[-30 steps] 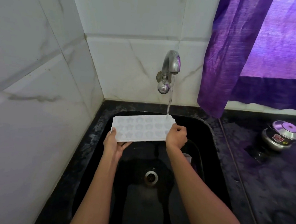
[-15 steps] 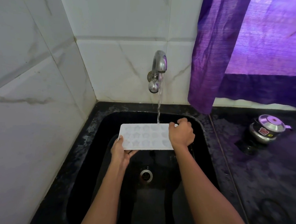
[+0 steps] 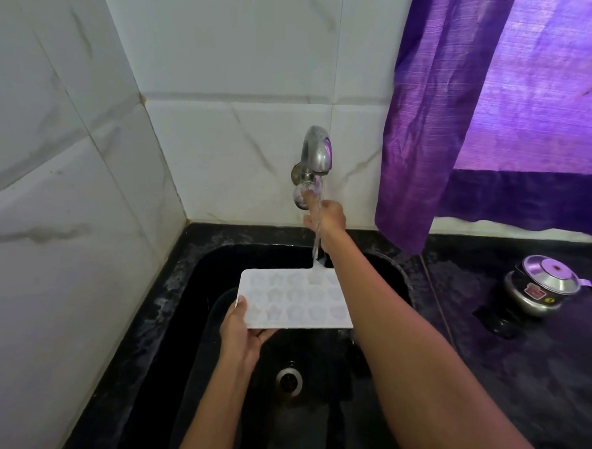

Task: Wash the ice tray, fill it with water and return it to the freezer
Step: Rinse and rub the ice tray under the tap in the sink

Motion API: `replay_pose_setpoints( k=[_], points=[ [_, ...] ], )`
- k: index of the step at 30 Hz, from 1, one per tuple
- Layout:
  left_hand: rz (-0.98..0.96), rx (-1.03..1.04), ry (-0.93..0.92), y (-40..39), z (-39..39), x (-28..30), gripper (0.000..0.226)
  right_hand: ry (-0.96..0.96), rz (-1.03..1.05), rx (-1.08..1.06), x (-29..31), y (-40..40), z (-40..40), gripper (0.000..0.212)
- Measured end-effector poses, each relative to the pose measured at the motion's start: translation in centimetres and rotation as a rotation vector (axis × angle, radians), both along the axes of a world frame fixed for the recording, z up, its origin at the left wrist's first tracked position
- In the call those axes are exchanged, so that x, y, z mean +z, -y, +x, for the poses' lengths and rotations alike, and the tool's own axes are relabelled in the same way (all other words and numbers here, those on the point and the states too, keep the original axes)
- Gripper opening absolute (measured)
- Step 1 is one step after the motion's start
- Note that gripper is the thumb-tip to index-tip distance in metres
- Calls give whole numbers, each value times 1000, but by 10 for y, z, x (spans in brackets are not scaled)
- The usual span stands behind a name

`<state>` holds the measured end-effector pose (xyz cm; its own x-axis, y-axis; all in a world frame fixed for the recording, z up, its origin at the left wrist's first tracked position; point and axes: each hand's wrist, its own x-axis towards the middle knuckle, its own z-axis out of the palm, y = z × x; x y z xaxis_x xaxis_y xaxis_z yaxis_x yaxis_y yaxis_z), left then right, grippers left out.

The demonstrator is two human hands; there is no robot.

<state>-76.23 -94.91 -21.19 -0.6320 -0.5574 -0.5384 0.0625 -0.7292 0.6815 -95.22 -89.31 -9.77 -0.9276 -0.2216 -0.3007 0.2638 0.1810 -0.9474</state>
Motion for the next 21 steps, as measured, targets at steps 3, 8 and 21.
replay_pose_setpoints(
  k=[3, 8, 21],
  points=[
    [-8, 3, 0, 1, -1, 1, 35, 156, -226, -27, 15, 10, -8, 31],
    [-8, 8, -14, 2, -5, 5, 35, 332, -490, -29, 23, 8, -11, 18],
    [3, 8, -37, -2, 5, 22, 27, 386, -558, 60, 20, -10, 2, 47]
  ],
)
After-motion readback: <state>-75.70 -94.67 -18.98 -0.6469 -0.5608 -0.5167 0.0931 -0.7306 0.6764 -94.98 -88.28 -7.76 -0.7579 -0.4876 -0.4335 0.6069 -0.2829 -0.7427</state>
